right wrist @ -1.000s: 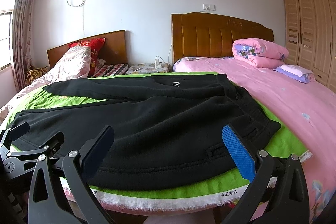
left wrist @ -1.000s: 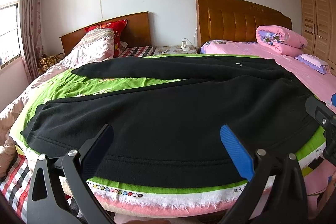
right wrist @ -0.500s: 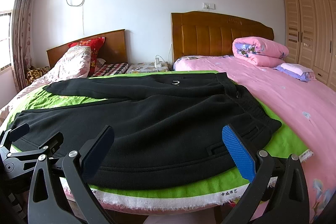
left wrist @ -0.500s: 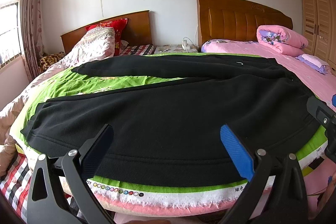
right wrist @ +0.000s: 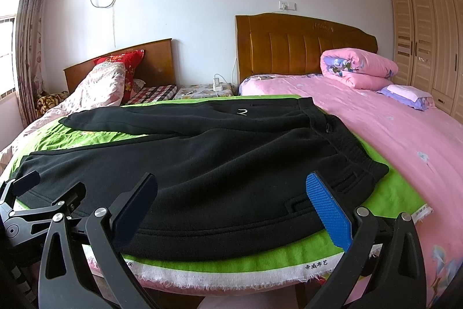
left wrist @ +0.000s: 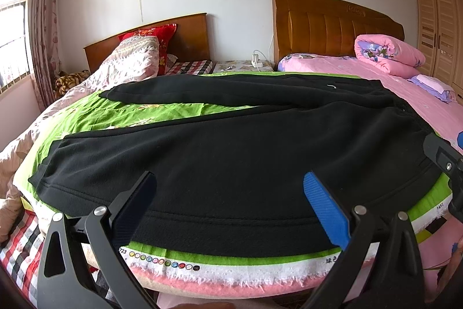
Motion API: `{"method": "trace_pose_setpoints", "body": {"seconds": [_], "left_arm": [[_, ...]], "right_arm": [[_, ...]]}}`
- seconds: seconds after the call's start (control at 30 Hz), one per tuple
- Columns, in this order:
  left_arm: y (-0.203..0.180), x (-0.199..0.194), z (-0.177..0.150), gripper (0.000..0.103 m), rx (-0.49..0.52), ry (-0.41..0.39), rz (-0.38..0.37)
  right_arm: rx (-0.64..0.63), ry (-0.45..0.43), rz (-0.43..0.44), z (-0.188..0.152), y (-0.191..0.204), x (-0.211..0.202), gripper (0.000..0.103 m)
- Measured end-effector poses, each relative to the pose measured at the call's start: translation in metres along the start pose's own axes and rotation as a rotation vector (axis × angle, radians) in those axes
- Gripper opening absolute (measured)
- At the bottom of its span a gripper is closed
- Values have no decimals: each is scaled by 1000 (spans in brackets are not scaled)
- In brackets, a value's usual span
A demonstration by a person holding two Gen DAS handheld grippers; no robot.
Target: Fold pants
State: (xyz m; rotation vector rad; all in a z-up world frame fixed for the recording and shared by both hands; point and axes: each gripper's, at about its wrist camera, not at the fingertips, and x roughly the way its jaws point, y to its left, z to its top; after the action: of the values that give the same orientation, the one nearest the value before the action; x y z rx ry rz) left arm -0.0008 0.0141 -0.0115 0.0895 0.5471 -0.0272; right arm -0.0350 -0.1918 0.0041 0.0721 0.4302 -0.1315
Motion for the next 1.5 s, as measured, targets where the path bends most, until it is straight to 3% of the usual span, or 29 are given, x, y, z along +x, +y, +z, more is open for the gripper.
{"method": "trace_pose_setpoints", "body": {"seconds": [0.8,0.9,1.0,1.07,1.2,1.23,1.27,1.33,1.4,1.5], "left_arm": [[0,1,1,102,3,13,1],[0,5,7,102,28,30,-25],[4,12,24,102,86,50,-86],[2,20,42,102,172,82,-109],[4,49,100,102,281,96,-43],[6,60,113,102,288,120,-41],[9,82,130,102,276,203,-91],[14,120,151,102,212,363,-221],[22,168,168,102,86,507,-339],[35,228,192,102,-99,575,-369]], "right_arm": [[0,17,9,0,1,4,99],[-27,15,44,6,-2,9,99],[-64,32,140,29,-13,24,99],[-93,63,217,58,-25,47,99],[-223,115,193,114,-42,116,99],[-244,147,191,126,-47,139,99],[-260,198,191,141,-53,173,99],[-276,279,210,155,-62,222,99],[-306,362,217,165,-65,279,99],[-312,493,251,169,-67,351,99]]}}
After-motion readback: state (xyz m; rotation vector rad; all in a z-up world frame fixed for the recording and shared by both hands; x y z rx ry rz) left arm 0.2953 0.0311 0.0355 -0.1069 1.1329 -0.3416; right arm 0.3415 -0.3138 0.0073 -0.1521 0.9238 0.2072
